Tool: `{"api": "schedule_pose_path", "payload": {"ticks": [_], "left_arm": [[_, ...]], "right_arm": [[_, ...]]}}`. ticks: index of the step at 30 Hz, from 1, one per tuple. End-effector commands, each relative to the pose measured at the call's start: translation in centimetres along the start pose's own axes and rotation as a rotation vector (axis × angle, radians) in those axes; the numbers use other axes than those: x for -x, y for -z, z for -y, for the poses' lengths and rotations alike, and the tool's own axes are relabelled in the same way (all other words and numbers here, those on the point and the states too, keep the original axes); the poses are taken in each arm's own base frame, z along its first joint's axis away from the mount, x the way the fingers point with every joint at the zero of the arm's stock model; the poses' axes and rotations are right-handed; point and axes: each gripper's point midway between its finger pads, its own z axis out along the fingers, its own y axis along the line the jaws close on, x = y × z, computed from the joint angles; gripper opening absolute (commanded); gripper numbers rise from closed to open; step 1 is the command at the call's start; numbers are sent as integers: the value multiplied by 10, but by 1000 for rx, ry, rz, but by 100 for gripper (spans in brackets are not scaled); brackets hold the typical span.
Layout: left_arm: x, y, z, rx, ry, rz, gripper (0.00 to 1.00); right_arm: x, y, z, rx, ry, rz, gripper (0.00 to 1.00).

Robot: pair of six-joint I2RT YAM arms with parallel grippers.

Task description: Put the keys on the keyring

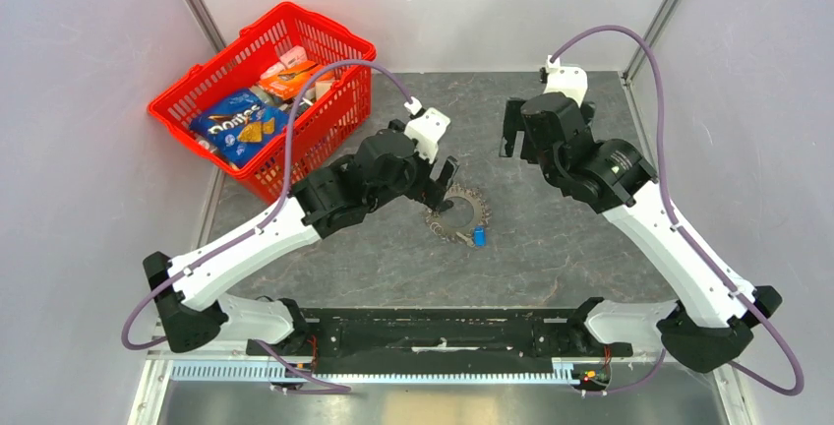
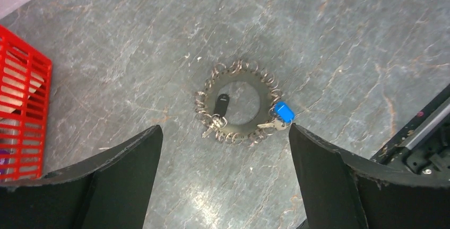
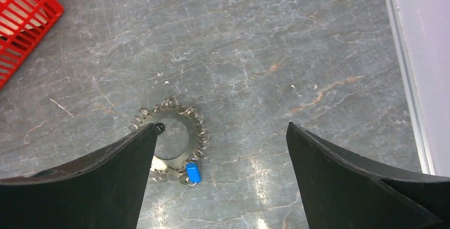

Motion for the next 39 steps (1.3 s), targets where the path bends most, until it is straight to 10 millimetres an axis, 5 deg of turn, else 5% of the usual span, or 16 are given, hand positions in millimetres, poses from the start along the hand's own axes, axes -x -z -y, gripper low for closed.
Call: {"api": "schedule_pose_path", "payload": {"ticks": [1, 12, 19, 31, 39], "left_arm": [[22, 3, 11, -60, 26, 94, 95], [-24, -38, 16, -20, 43, -60, 96], [-40, -40, 11, 14, 69, -85, 93], [-30, 28, 9, -88, 128, 1, 93], [-39, 70, 1, -121, 146, 46, 96]], "right_arm": [[-2, 10, 15, -32, 36, -2, 99], [-97, 11, -16, 242, 146, -266, 99], [-173, -3, -32, 302, 47, -433, 94], [-229, -39, -66, 423, -23, -454, 93], [-269, -64, -68, 404, -71, -481, 92]]}}
